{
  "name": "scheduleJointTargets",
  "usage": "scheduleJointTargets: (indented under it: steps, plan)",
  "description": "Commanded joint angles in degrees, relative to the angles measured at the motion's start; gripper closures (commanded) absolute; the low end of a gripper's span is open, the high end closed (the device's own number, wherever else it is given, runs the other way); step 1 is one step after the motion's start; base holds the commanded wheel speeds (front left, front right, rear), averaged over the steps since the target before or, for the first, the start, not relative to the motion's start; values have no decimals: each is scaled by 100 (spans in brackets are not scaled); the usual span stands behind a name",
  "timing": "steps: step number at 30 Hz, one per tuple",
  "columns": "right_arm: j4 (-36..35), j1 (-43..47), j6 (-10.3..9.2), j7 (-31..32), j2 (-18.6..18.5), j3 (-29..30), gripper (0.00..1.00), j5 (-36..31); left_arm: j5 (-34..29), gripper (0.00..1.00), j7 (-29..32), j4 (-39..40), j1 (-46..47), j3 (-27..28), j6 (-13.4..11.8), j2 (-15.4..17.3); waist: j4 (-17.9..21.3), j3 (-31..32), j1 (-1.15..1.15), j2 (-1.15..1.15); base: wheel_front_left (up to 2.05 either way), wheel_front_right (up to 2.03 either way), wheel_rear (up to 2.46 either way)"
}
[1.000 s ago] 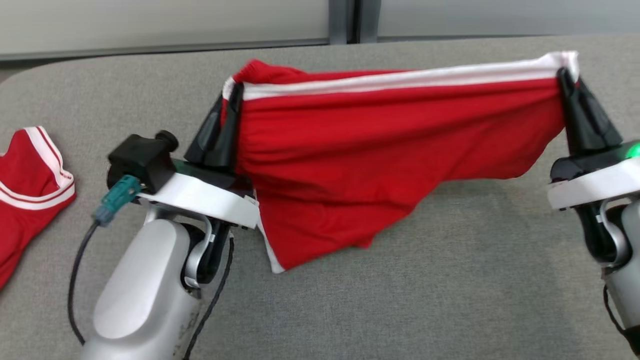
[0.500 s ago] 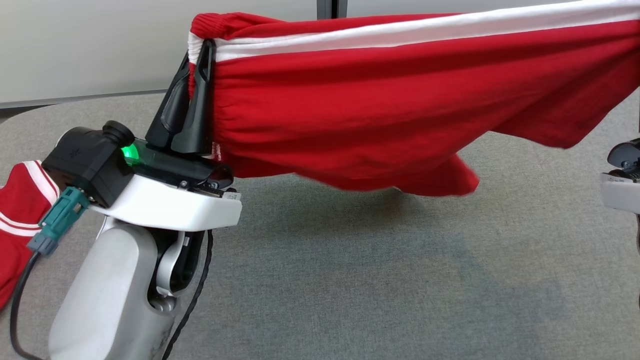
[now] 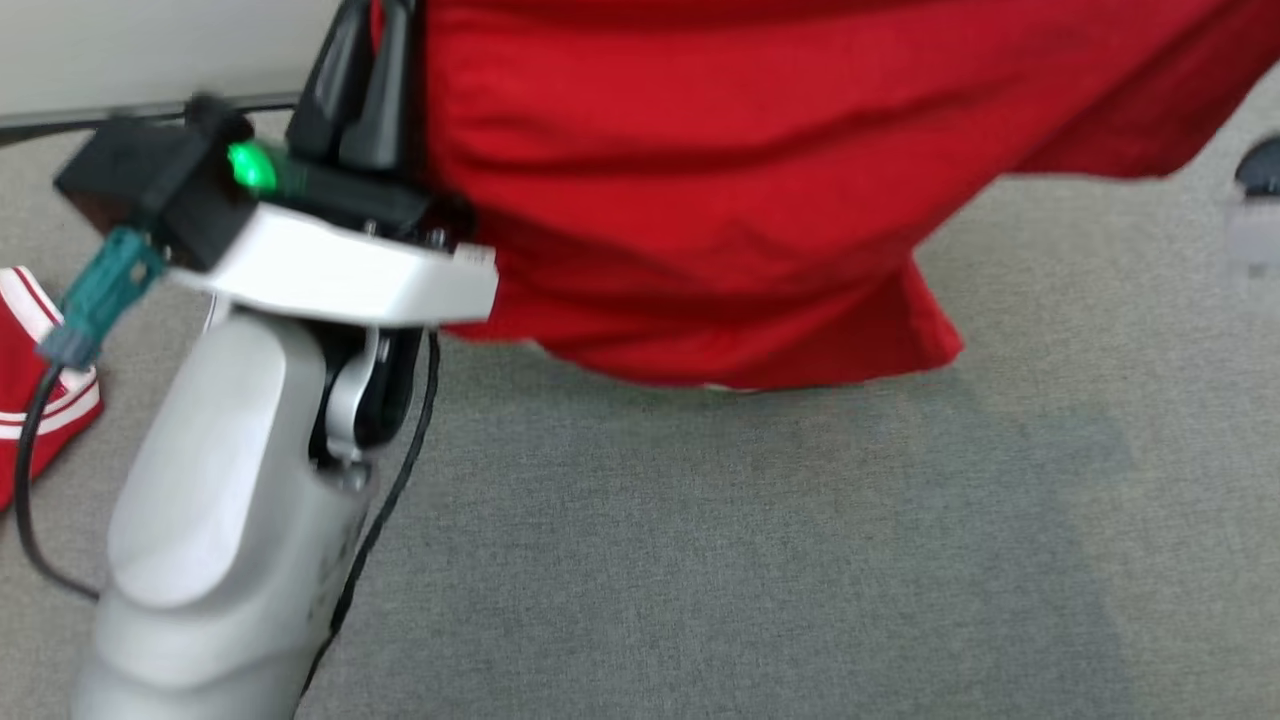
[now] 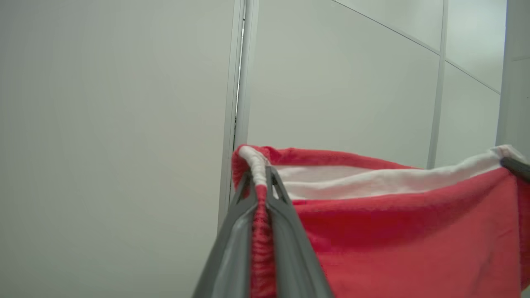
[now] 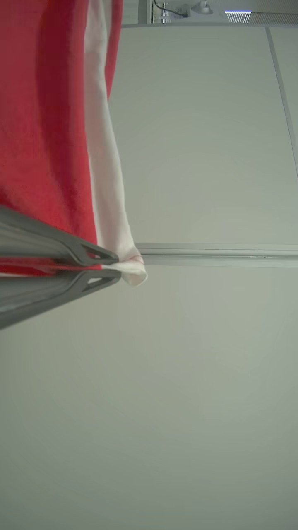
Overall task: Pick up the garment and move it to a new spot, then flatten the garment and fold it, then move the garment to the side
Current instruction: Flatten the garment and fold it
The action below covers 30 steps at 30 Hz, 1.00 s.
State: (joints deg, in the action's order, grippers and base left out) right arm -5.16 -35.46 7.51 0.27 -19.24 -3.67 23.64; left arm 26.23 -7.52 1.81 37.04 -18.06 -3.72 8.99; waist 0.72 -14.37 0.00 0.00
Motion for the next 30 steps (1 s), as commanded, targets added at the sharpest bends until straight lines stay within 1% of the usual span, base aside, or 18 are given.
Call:
scheduleJointTargets:
  steps: [1,4,8,12,15,19,23,26,27,30]
  plan:
    - [219,-438,-4,-29,-74,-102,100,71,-72,100,-104,-232,414,2,85,-62,-46,-247,0,0,0,0,0]
    - [818,-1239,-2,-120,-90,-323,100,166,-89,100,-322,-890,1126,8,189,-189,-75,-402,0,0,0,0,0]
    - [1779,-2282,-2,-276,64,-641,100,352,-117,100,-539,-1959,2015,18,301,-340,-43,-528,0,0,0,0,0]
    - [2777,-3047,-2,-623,274,-1012,100,424,-21,100,-687,-3078,2690,74,430,-448,-6,-581,0,0,0,0,0]
    - [3452,-3388,-2,-885,451,-1380,100,511,42,100,-747,-3870,2991,132,519,-516,26,-633,0,0,0,0,0]
    - [4331,-3479,-2,-1123,670,-1957,100,701,141,100,-766,-4744,3028,252,621,-554,91,-706,0,0,0,0,0]
    - [5124,-3092,-2,-1215,875,-2546,100,1023,193,100,-762,-5340,2575,343,704,-587,138,-757,0,0,0,0,0]
    - [5524,-2739,-2,-1302,971,-2956,100,1307,270,100,-764,-5581,2181,358,757,-598,157,-782,0,0,0,0,0]
    - [5524,-2739,-2,-1302,971,-2956,100,1307,270,100,-764,-5581,2181,358,757,-598,157,-782,0,0,0,0,0]
    - [5748,-2267,-2,-1394,1006,-3275,100,1636,453,100,-765,-5552,1719,268,810,-598,165,-811,0,0,0,0,0]
